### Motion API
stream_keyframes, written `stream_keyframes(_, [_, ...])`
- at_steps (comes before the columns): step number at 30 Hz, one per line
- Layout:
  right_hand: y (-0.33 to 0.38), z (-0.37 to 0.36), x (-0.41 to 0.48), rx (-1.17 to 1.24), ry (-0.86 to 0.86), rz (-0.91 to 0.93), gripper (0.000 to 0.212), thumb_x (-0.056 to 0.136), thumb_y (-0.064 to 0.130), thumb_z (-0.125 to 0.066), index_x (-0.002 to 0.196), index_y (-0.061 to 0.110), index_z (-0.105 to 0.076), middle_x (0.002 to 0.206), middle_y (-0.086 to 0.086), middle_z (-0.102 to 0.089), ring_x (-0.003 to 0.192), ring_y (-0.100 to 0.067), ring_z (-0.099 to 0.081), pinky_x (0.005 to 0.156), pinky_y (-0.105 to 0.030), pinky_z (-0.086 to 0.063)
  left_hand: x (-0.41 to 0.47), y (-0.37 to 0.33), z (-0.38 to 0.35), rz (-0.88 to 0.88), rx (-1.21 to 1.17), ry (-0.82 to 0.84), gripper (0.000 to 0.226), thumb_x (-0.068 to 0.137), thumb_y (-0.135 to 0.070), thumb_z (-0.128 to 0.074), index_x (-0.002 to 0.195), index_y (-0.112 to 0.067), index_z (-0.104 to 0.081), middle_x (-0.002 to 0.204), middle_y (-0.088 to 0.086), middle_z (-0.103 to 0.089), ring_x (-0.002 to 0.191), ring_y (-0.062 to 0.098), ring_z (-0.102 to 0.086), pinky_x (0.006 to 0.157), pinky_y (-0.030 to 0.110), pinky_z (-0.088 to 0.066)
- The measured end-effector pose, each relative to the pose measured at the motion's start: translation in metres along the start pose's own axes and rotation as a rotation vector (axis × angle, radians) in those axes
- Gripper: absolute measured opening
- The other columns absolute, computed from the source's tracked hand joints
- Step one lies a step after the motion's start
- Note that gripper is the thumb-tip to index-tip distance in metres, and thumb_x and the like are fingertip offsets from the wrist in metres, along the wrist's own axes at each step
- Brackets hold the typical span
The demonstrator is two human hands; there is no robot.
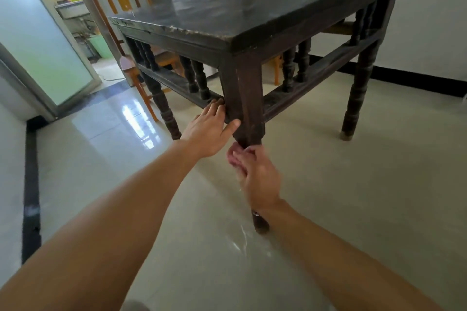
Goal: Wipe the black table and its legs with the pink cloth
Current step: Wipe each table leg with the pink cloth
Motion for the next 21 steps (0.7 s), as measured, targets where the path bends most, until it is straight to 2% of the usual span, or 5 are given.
stream_keyframes(3, [-0.034,0.026,0.002,0.038,-0.085,-0.084,0.019,0.083,0.018,-0.074,0.1,0.026,-0.075,0.101,0.002,-0.058,0.069,-0.012,-0.059,0.059,-0.026,-0.052,-0.003,0.001,-0.001,-0.002,0.025,0.016,0.071,0.097,-0.059,-0.02,0.151,-0.013,-0.018,0.16,0.008,-0.014,0.147,0.025,-0.012,0.117,0.045,-0.021])
stream_keyframes(8, [-0.067,0.032,0.006,0.116,-0.243,-0.348,0.023,0.089,0.033,-0.064,0.111,0.024,-0.065,0.106,0.003,-0.055,0.069,-0.012,-0.066,0.064,-0.036,-0.059,0.0,0.002,-0.004,-0.032,-0.001,-0.06,0.07,0.097,-0.059,-0.021,0.149,-0.011,-0.023,0.156,0.01,-0.023,0.144,0.026,-0.017,0.116,0.045,-0.023])
stream_keyframes(11, [-0.021,-0.006,-0.018,0.017,-0.203,-0.264,0.018,0.086,0.019,-0.071,0.103,0.016,-0.066,0.106,-0.004,-0.059,0.071,-0.017,-0.061,0.062,-0.032,-0.053,0.002,0.008,-0.008,-0.078,0.007,-0.096,0.068,0.097,-0.059,-0.023,0.143,-0.01,-0.033,0.148,0.01,-0.035,0.138,0.027,-0.027,0.114,0.044,-0.027])
stream_keyframes(15, [0.018,-0.055,-0.048,-0.056,0.093,-0.206,0.028,0.086,0.021,-0.069,0.114,0.02,-0.068,0.11,-0.001,-0.055,0.081,-0.019,-0.063,0.071,-0.029,-0.053,0.01,0.015,-0.008,-0.149,0.031,-0.157,0.062,0.097,-0.059,-0.026,0.133,-0.012,-0.043,0.134,0.009,-0.046,0.128,0.027,-0.038,0.11,0.042,-0.031])
stream_keyframes(21, [-0.004,-0.018,-0.024,-0.171,-0.112,-0.264,0.023,0.085,0.019,-0.073,0.107,0.021,-0.071,0.104,0.002,-0.058,0.069,-0.007,-0.056,0.062,-0.015,-0.043,0.013,0.019,-0.015,-0.179,-0.025,-0.205,0.06,0.096,-0.059,-0.028,0.128,-0.012,-0.047,0.129,0.009,-0.048,0.124,0.028,-0.041,0.109,0.042,-0.033])
Point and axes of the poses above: each hand's wrist, its own x-axis towards the middle knuckle, its own z-axis out of the back of the hand, y = z × x, the point moved 3 cm from there along x, towards the middle knuckle
